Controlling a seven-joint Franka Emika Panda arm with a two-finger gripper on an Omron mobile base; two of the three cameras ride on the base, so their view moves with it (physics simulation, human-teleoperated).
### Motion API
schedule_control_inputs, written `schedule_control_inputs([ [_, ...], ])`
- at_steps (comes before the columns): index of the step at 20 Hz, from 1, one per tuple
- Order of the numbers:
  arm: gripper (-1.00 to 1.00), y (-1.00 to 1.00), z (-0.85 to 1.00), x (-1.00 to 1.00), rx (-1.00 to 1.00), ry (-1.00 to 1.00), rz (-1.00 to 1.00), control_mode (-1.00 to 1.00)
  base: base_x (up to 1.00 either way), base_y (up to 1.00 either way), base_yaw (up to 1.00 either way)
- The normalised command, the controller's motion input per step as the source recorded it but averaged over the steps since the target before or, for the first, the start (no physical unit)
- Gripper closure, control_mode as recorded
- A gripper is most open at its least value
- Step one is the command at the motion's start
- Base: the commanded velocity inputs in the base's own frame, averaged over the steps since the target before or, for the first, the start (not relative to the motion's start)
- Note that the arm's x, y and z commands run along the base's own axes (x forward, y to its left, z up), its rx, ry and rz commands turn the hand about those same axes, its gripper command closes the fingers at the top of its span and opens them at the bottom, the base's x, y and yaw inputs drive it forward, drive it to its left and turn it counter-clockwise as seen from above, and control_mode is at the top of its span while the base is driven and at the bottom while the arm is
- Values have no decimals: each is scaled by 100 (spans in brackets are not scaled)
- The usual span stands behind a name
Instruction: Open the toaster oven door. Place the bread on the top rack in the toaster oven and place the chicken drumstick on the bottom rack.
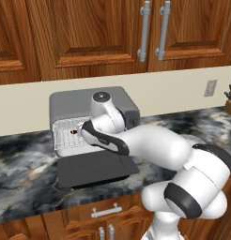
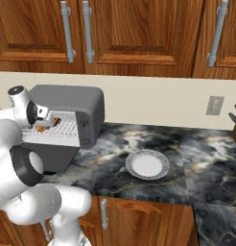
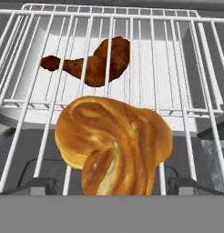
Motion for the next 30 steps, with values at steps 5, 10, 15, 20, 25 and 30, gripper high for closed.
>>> schedule_control_inputs([
  [5,-100,-2,11,-26,0,0,0,-100,0,0,0],
  [10,-100,0,3,-44,0,0,-1,-100,0,0,0],
  [15,-100,-3,0,-43,0,0,-2,-100,0,0,0],
  [20,-100,-14,-12,-23,0,0,-1,-100,0,0,0],
  [25,-100,-10,-24,-11,0,0,0,-100,0,0,0],
  [30,-100,0,-11,7,0,0,0,-100,0,0,0],
])
